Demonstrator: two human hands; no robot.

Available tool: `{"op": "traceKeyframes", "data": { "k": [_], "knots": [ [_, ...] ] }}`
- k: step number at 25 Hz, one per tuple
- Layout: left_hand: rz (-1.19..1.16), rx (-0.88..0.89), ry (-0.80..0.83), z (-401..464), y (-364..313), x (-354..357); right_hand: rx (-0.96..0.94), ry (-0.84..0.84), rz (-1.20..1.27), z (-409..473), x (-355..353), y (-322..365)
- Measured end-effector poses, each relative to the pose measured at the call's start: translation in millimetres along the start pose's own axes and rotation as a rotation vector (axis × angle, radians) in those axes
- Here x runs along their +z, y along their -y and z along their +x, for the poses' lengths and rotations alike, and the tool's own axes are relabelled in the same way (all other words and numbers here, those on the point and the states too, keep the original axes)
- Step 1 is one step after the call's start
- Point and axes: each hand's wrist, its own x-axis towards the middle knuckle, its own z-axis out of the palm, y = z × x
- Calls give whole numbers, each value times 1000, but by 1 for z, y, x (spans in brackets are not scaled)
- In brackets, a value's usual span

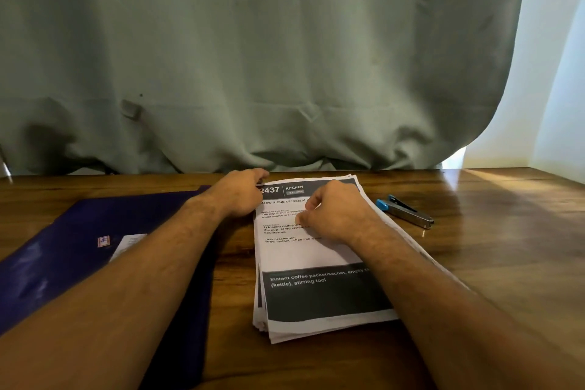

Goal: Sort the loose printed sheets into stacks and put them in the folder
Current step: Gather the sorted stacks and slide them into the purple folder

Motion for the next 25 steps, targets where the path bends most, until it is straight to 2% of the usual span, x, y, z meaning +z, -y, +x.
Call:
{"op": "traceKeyframes", "data": {
  "k": [3, 9, 13, 17, 21, 25],
  "knots": [
    [-36, 16, -6, -2, 1, 6, 5, 8, -2, 1, 2, -1],
    [-230, 58, -166, -2, -3, 2, 4, 13, 1, 3, 5, -3],
    [-513, 30, -186, -1, 0, 3, -5, -45, 24, 2, 5, -4],
    [-858, -19, -194, -2, -3, 1, -111, -210, 126, 4, -8, -9],
    [-1007, -9, -210, -8, -7, -5, -301, -474, 100, 4, -27, -18],
    [-1145, -24, -286, -18, -8, -20, -289, -617, 119, 1, -37, -30]
  ]
}}
